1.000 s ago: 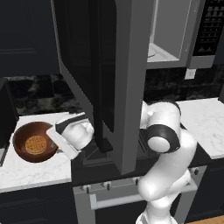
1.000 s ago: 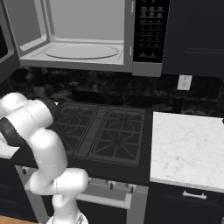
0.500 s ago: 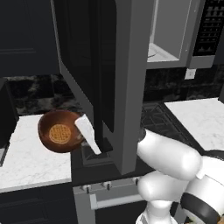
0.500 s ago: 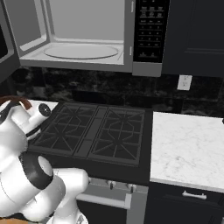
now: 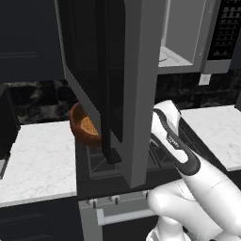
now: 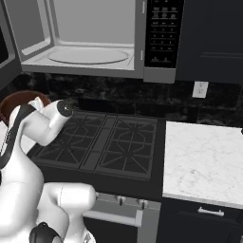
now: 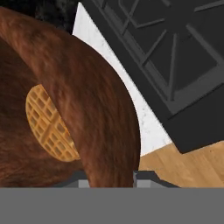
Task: Open the microwave, place the bowl with waffle inside the microwave, then close the microwave door and turn it on.
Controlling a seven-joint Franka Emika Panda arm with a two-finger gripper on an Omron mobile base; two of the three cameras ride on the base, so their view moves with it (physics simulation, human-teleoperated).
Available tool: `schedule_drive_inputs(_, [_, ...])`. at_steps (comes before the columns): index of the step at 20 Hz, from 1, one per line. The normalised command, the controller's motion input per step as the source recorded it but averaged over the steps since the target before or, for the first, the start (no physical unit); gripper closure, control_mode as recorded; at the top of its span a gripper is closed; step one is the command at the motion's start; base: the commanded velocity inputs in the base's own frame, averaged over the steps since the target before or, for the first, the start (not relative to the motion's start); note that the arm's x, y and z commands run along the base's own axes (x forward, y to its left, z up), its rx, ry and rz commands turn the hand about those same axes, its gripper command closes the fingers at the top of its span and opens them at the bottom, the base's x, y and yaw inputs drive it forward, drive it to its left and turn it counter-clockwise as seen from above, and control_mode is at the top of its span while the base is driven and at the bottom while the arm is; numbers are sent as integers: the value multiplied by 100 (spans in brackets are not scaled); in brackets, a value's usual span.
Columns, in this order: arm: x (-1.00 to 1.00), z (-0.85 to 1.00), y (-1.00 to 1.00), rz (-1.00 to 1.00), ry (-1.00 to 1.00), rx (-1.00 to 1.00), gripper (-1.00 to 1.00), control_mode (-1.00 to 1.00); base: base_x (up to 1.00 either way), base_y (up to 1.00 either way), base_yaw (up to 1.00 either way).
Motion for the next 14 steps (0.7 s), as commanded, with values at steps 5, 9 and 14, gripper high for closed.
schedule_drive_inputs(5, [-20, 100, -100, -16, 4, 0, 100, -100, 0, 0, 0])
schedule_drive_inputs(9, [-40, 100, -79, -19, -5, 0, 100, -100, 0, 0, 0])
schedule_drive_inputs(14, [-15, 100, -40, -19, -18, 0, 100, -100, 0, 0, 0])
